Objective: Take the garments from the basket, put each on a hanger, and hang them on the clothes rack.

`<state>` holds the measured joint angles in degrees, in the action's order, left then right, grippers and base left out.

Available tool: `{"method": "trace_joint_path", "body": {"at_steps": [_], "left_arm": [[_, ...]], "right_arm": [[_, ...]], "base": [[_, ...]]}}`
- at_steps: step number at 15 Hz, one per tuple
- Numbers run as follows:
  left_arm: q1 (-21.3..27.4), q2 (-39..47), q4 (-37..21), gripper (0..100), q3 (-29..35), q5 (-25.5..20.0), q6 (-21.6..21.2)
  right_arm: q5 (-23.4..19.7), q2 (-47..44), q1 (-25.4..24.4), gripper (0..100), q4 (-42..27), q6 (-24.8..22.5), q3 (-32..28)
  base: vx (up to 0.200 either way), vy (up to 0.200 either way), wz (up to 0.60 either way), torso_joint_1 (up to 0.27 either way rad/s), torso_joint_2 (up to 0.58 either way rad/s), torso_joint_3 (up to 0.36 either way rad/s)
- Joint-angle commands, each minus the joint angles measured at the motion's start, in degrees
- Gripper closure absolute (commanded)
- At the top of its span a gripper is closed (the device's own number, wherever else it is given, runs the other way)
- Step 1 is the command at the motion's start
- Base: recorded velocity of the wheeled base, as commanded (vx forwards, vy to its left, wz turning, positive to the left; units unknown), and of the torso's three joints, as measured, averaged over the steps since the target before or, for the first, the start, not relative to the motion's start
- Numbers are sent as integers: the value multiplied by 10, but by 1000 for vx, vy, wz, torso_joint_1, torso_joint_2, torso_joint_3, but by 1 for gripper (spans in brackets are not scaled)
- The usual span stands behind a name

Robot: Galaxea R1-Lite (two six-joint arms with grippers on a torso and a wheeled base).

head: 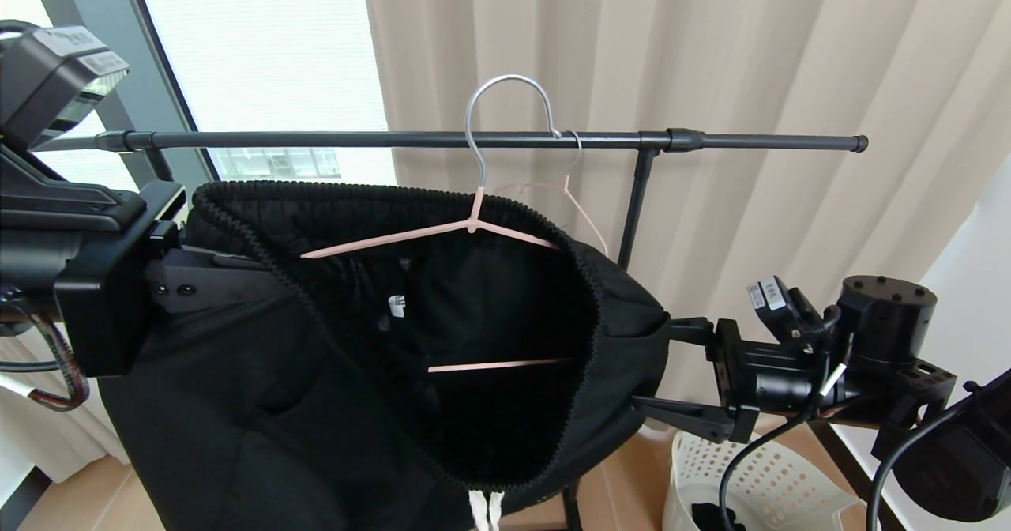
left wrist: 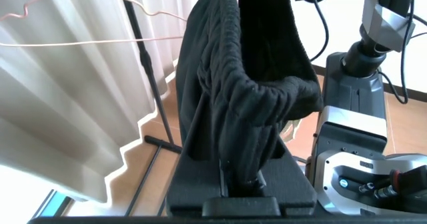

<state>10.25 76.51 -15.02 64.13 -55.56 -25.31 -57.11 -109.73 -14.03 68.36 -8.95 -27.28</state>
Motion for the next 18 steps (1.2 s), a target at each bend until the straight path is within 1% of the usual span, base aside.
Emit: {"method": "trace_joint_path", "body": {"at_steps": [1, 4, 5, 8, 10, 11, 12, 15, 16, 18], "left_arm": [[1, -7, 1, 100, -1, 0, 3], [1, -14, 6, 100, -1, 0, 8], [1, -16, 7, 100, -2, 0, 12], [1, -20, 20, 100, -3, 0, 33], [-1, -21, 25, 100, -9, 0, 36], [-2, -22, 25, 100, -10, 0, 36], [-4, -28, 26, 100, -15, 0, 40], [-8, -32, 39, 100, -26, 0, 48], [-10, -35, 62, 100, -38, 0, 58], [-13, -39, 90, 100, -52, 0, 76]], "right_arm": [[2, -20, -16, 0, 0, -1, -1], [9, -38, -29, 0, 5, -1, -1], [14, -42, -29, 100, 12, -1, -1], [15, -32, -24, 100, 19, -1, 4], [14, -7, 8, 100, 19, -1, 21], [14, 1, 16, 100, 19, -1, 25], [14, 19, 37, 100, 19, -1, 38], [14, 37, 52, 100, 19, -1, 48], [14, 46, 64, 100, 19, -2, 57], [14, 50, 67, 100, 19, -1, 61]], "base": [[0, 0, 0, 0, 0, 0], [0, 0, 0, 0, 0, 0], [0, 0, 0, 0, 0, 0], [0, 0, 0, 0, 0, 0], [0, 0, 0, 0, 0, 0], [0, 0, 0, 0, 0, 0], [0, 0, 0, 0, 0, 0], [0, 0, 0, 0, 0, 0], [0, 0, 0, 0, 0, 0], [0, 0, 0, 0, 0, 0]]}}
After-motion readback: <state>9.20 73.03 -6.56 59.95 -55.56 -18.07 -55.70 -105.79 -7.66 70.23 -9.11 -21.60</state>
